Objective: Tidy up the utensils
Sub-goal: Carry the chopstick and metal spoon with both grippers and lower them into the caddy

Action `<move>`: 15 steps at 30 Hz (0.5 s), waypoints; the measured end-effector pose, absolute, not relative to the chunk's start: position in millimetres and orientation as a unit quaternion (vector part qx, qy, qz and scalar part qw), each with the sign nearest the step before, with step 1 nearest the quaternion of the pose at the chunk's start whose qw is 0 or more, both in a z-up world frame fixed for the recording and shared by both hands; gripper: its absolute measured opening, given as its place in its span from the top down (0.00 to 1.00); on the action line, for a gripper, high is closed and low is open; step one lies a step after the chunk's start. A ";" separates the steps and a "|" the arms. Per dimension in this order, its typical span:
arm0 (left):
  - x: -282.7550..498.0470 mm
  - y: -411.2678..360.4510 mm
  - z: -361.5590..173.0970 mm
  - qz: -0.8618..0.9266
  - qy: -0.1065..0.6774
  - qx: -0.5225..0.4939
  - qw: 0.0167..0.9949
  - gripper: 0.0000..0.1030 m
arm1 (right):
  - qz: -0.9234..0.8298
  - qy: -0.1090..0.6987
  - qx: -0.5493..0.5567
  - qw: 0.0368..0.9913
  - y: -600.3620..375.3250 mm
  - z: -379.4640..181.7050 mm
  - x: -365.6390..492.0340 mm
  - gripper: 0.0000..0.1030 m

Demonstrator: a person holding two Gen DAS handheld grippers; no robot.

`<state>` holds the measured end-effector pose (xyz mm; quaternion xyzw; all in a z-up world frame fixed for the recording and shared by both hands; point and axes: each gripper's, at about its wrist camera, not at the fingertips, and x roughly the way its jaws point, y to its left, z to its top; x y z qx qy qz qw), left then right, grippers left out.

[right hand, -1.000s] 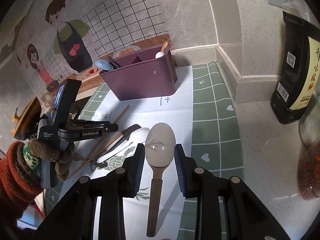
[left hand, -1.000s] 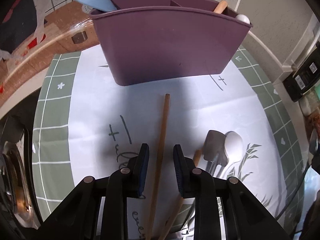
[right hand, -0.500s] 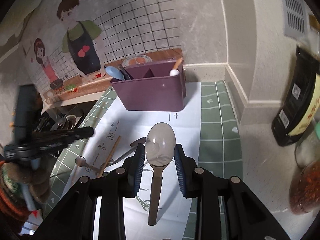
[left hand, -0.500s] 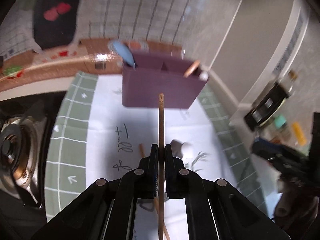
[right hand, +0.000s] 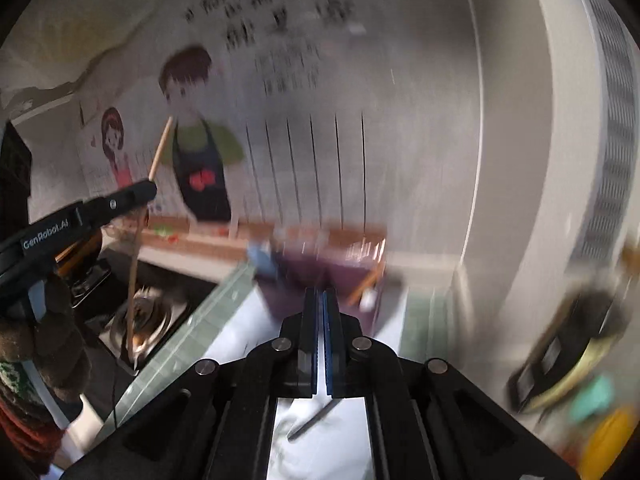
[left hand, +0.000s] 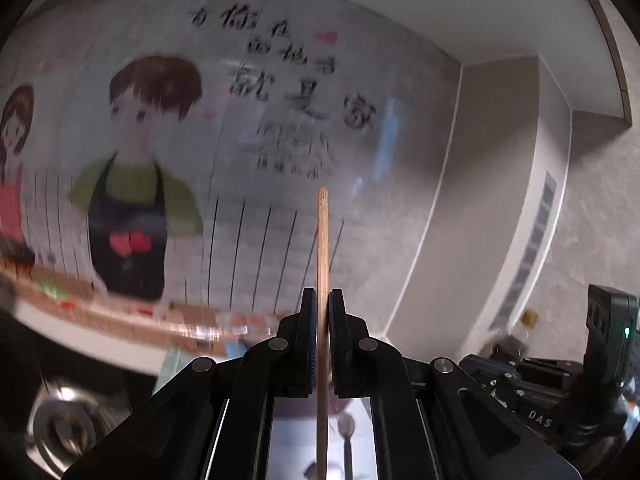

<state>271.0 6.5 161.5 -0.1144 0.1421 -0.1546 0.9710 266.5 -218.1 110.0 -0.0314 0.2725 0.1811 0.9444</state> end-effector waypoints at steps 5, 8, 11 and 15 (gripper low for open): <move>279.8 15.2 138.8 -0.153 0.176 -0.117 0.965 0.95 | 0.208 0.348 -0.034 0.914 -224.3 80.5 292.0 0.91; 285.3 18.0 102.5 -0.147 0.217 -0.126 0.957 0.95 | 0.202 0.419 -0.026 0.885 -225.9 23.5 312.2 0.64; 288.2 22.0 72.3 -0.129 0.247 -0.131 0.951 0.95 | 0.159 0.484 0.006 0.860 -232.9 -33.0 336.6 0.64; 287.0 28.3 45.1 -0.097 0.263 -0.127 0.951 0.94 | 0.109 0.509 0.033 0.853 -233.3 -76.4 359.9 0.64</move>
